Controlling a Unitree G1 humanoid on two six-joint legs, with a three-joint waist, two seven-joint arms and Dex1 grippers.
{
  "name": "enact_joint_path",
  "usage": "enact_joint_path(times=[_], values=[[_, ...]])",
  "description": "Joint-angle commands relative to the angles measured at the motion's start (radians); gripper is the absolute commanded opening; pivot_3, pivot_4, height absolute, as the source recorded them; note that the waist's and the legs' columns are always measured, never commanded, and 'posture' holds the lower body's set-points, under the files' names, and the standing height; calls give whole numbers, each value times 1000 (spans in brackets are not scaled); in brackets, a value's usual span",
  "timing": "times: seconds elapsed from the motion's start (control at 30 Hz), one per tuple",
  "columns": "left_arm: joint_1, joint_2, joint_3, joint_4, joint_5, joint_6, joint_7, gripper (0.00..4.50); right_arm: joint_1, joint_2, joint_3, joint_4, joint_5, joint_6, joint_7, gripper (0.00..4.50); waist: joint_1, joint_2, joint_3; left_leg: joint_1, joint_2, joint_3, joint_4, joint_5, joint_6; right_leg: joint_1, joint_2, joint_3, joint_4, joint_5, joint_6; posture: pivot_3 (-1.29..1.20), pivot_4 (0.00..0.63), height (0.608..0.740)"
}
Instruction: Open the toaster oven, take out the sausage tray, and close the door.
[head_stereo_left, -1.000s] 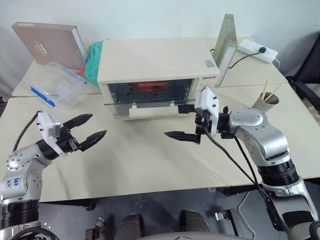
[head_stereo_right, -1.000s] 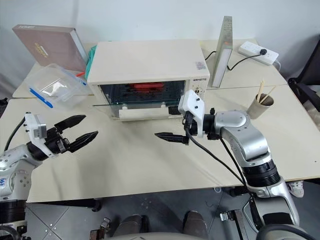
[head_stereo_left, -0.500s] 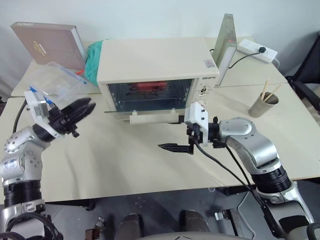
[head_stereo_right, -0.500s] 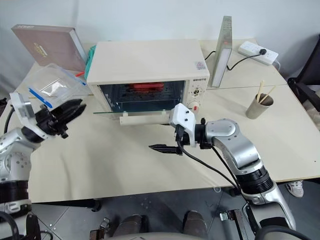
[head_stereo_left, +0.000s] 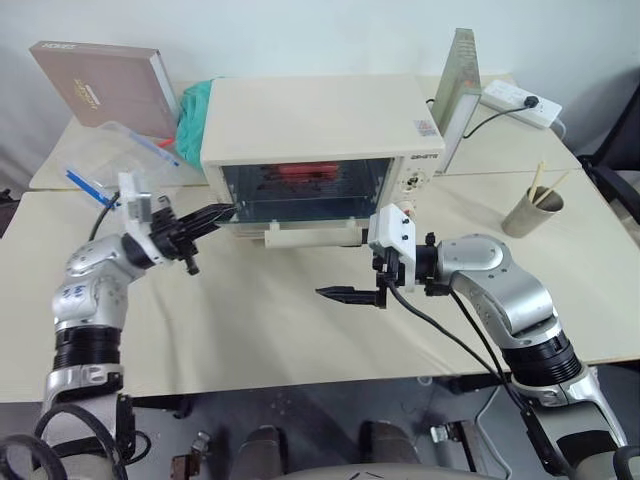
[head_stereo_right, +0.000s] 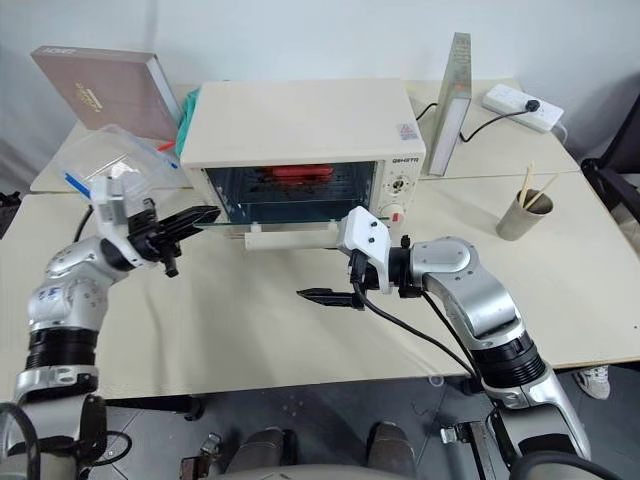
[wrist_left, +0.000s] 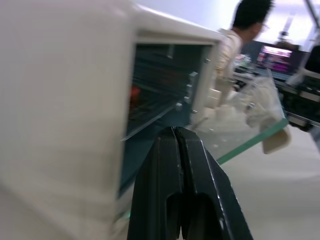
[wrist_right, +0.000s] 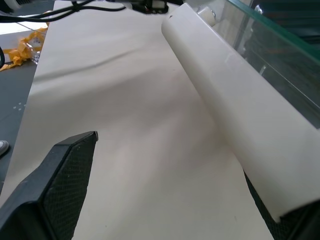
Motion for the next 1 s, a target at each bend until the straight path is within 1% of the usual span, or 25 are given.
enact_joint_path(times=[0.03, 0.2, 0.37, 0.53, 0.63, 0.8, 1.0], values=[[-28, -1, -28, 4, 21, 2, -39, 21, 6, -5, -6, -46, 8, -11, 4, 4500, 0, 0, 0, 0, 0, 0, 0, 0, 0, 0, 0, 0, 0, 0, 0, 0, 150, 740], [-30, 15, -82, 18, 71, 9, -90, 21, 29, -34, -19, -73, -4, 27, -17, 4500, -1, 0, 0, 0, 0, 0, 0, 0, 0, 0, 0, 0, 0, 0, 0, 0, 150, 740], [-70, 6, -92, 77, 106, -26, -102, 21, 101, -154, -49, -143, 0, 111, -13, 4500, 7, 0, 0, 0, -1, 0, 1, 0, 1, 1, 0, 0, 0, 0, 0, 0, 150, 740], [-81, 0, -87, 88, 115, -34, -112, 21, 134, -265, -29, -181, 0, 191, 22, 4500, 9, -1, 0, -1, 0, 0, 2, 0, 1, 1, 0, 0, 0, 0, 0, 0, 150, 740], [-78, -3, -90, 87, 122, -38, -117, 21, 139, -297, -29, -176, -10, 209, 21, 4500, 9, -1, 0, -1, 0, 0, 1, 0, 1, 1, 0, 0, -1, 0, 0, 0, 150, 740], [-60, -5, -102, 65, 130, -25, -128, 21, 146, -405, -30, -155, -37, 231, 55, 4500, 20, -1, 0, -1, 0, 0, 2, 0, 1, 1, 0, 0, -1, 0, 0, 0, 150, 740], [-36, -1, -116, 43, 143, -22, -144, 21, 178, -521, -94, -130, -22, 217, 100, 4500, 27, -1, 1, -2, 0, 0, 3, -1, 1, 1, 0, 0, -2, 0, 0, 0, 150, 740]])
